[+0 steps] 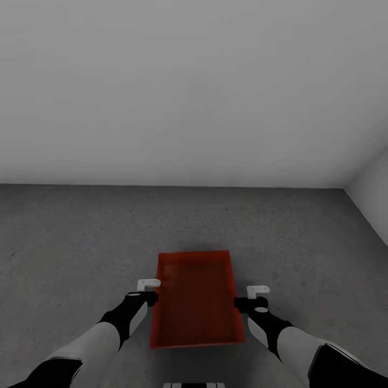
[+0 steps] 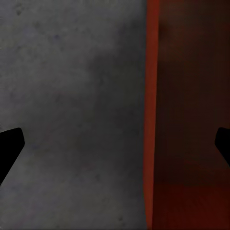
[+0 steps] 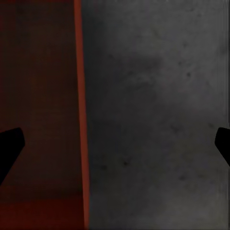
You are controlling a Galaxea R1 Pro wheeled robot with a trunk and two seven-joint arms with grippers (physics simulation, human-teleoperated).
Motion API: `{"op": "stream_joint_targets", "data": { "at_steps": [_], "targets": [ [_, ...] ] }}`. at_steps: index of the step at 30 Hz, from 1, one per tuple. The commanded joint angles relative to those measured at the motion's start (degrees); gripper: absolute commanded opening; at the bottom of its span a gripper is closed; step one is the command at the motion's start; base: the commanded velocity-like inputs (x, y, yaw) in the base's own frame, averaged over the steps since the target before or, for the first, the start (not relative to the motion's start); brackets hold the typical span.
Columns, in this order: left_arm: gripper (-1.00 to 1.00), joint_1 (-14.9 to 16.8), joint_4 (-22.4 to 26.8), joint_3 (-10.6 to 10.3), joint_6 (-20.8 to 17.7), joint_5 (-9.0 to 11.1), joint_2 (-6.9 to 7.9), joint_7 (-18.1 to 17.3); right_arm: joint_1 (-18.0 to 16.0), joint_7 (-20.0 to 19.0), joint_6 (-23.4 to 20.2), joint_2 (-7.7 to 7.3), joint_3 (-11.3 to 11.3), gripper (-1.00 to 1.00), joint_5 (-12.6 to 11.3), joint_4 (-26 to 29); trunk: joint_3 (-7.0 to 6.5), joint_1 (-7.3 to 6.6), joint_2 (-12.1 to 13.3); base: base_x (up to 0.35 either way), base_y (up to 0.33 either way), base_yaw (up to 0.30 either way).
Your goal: Move the two storage containers from the living room to the garage. In the garage, place one container on the floor and stack the other container on top of it (either order is fine).
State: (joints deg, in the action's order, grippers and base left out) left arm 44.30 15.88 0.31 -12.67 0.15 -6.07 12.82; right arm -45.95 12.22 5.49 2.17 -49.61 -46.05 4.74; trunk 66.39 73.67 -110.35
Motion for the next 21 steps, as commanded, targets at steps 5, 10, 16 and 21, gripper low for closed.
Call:
{"op": "stream_joint_targets", "data": {
  "at_steps": [5,10,16,21],
  "targets": [
    [1.0,0.0,0.1,0.0,-0.3,0.0,0.0,0.2,0.0,0.2,0.1,0.01,-0.5,1.0,-0.5,0.0,-0.87,-1.11,2.0,0.0,0.0,0.0],
    [1.0,0.0,0.1,0.0,-0.3,0.0,0.0,0.3,0.0,0.2,0.1,-0.03,-0.5,1.0,-0.6,0.0,-1.77,-2.21,4.0,0.0,0.0,0.0],
    [1.0,0.0,0.1,0.0,-0.3,0.0,0.0,0.3,0.0,0.3,0.2,-0.05,-0.5,1.0,-0.6,-0.1,-2.84,-3.53,6.4,0.0,0.0,0.0],
    [1.0,0.0,0.1,0.0,-0.3,0.0,0.0,0.3,0.0,0.3,0.2,-0.06,-0.5,1.0,-0.6,-0.1,-3.74,-4.62,8.4,0.0,0.0,0.0]
  ]
}}
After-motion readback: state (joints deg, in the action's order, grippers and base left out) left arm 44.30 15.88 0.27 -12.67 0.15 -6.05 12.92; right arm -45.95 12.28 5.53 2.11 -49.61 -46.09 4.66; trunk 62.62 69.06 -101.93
